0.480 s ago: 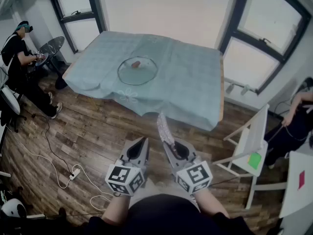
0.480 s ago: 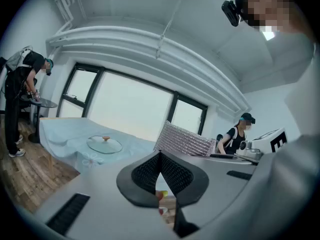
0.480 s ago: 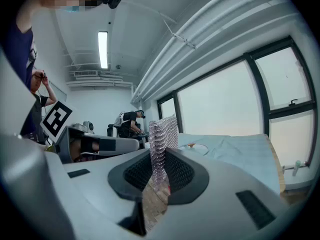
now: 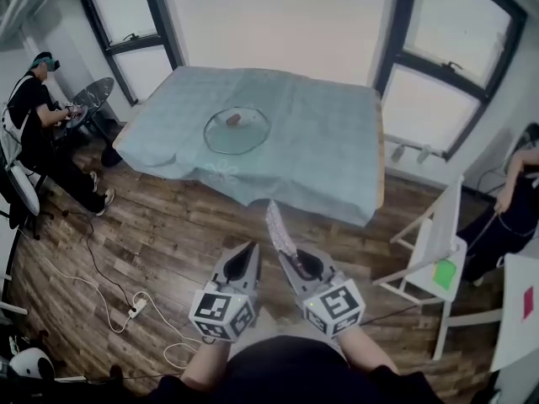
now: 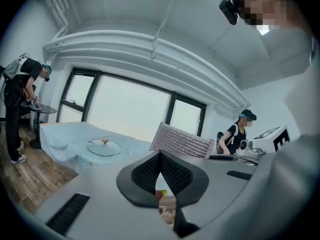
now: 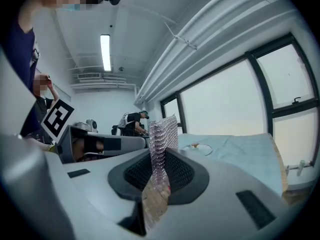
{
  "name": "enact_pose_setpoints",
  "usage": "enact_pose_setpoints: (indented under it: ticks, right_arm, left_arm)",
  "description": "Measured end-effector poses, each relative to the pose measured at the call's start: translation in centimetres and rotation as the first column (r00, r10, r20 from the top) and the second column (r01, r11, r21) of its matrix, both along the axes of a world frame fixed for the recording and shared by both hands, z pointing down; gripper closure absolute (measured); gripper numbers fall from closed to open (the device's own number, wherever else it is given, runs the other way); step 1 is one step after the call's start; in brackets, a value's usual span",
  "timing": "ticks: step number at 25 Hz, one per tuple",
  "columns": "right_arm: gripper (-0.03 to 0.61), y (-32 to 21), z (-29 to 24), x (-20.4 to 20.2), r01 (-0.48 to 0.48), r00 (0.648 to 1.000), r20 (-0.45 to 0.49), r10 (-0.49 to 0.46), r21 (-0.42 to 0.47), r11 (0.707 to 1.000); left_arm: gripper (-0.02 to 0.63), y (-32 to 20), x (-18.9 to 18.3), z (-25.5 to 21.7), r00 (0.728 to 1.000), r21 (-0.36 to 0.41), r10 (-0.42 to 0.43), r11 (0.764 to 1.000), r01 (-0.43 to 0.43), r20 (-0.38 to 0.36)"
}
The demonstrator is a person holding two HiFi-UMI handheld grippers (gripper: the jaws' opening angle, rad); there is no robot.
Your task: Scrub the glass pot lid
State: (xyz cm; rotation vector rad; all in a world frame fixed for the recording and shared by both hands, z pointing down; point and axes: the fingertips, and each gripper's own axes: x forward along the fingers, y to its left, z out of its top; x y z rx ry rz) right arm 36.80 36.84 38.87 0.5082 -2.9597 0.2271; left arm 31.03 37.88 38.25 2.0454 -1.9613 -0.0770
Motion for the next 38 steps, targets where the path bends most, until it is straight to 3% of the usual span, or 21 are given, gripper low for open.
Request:
enact_pose_setpoints:
  ticks: [12, 20, 31, 38]
  right_arm:
    - [0.506, 1.0, 0.6, -2.4, 0.063, 0.998, -0.015, -0.063, -0.004, 0.998]
    - [0.506, -0.9, 1.9, -5.9, 0.066, 0.996, -0.056, -0.068, -0.033, 0.997]
    - [0.506, -8.2, 2.7, -13.5, -0.002, 0.999, -0.035, -0.002, -0.099, 0.995]
    - [0.506, -11.6, 1.9, -19.5, 0.003, 1.0, -0.03, -0.006, -0.093, 0.996]
  left_arm:
    - [0.612, 0.4, -3.1, 1.0, 0.999, -0.015, -0.046, 0.999, 0.046, -0.02]
    - [0.612, -1.7, -5.9, 1.9, 0.997, -0.015, -0.009, 1.0, 0.008, -0.081]
    - [0.612, -7.2, -14.1, 3.6, 0.997, -0.064, -0.01, 0.998, 0.005, -0.082]
    - [0.612, -10.6, -20.3, 3.4, 0.997, -0.078, -0.01, 0.997, 0.004, -0.077]
